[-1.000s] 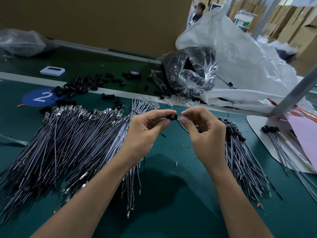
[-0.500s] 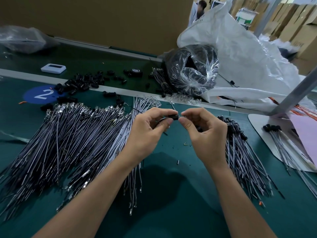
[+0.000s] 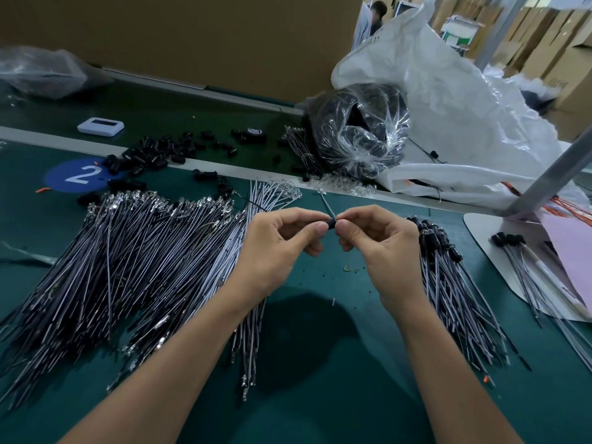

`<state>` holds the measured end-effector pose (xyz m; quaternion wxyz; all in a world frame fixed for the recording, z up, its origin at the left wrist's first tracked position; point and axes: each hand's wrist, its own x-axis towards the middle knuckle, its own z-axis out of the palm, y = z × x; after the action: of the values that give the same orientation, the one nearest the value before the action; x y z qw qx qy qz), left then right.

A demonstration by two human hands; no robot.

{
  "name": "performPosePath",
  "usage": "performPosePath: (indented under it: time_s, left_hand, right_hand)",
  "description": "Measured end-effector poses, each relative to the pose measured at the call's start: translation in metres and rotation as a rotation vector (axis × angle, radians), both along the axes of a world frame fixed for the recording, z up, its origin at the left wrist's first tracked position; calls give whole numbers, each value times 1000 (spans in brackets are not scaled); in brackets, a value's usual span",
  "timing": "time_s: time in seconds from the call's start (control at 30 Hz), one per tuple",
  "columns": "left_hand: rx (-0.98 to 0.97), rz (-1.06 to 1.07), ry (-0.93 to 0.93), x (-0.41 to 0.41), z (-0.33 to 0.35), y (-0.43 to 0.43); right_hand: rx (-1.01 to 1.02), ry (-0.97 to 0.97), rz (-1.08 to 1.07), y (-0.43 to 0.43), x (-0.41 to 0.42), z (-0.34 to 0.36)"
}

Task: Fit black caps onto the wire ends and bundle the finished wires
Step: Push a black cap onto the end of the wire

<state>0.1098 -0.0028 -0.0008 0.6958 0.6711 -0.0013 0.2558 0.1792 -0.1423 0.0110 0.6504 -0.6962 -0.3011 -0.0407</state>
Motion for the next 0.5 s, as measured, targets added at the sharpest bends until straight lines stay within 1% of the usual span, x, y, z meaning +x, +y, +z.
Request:
performPosePath:
  time_s: [0.1,0.23,0.4,0.5]
  left_hand:
    - [-72,7,13,-1,-1,0]
    - [-92,25,5,0,-2,0]
    - [-28,72,-25,-1,-2,1]
    - [17,83,-34,-1,-1,0]
  right_hand:
    - [-8,81,20,-1,1,0]
    - [8,77,46,-1,0,1]
    - [-28,177,76,-4,1,4]
    - [-52,141,57,-4,1,4]
